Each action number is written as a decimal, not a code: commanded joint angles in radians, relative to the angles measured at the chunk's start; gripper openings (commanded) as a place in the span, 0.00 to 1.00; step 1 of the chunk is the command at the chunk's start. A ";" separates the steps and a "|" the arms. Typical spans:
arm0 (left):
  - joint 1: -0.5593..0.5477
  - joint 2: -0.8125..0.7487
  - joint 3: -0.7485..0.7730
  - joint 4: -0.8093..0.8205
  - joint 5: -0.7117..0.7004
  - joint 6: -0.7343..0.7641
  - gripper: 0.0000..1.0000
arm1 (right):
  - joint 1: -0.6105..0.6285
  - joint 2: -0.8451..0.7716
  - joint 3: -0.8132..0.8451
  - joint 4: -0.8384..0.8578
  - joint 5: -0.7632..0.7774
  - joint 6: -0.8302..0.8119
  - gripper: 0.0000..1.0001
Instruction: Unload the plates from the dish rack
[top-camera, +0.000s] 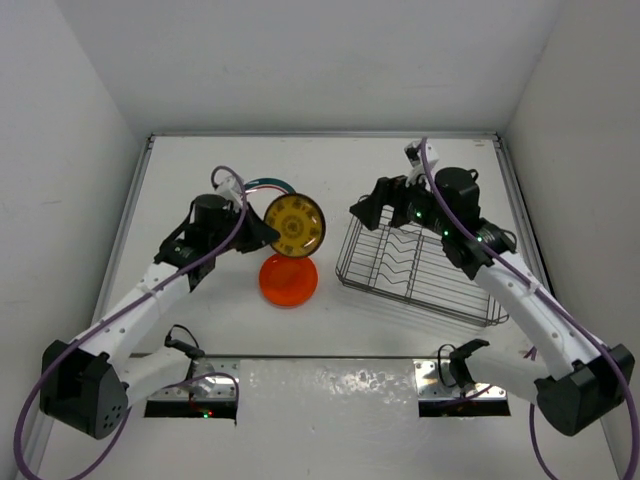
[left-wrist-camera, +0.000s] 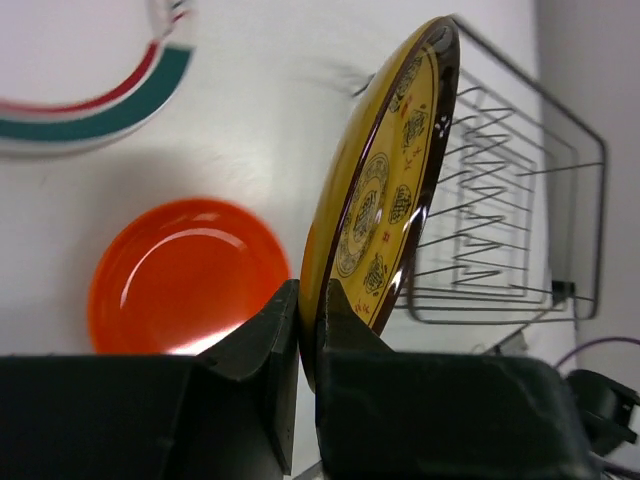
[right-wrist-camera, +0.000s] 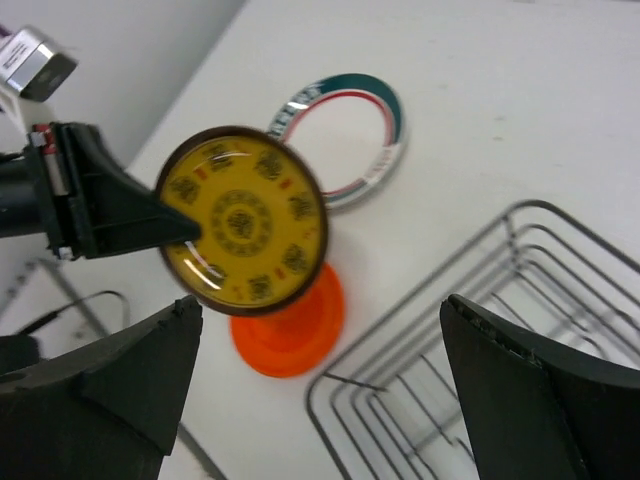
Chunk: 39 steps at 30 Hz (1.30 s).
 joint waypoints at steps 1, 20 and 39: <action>0.001 -0.080 -0.093 -0.099 -0.128 -0.056 0.00 | -0.001 -0.072 0.054 -0.154 0.137 -0.129 0.99; -0.004 -0.050 -0.141 -0.214 -0.092 0.050 1.00 | -0.001 -0.166 0.063 -0.456 0.269 -0.287 0.99; -0.002 -0.416 0.347 -0.593 -0.919 0.217 1.00 | -0.001 -0.612 0.166 -0.954 0.802 -0.258 0.99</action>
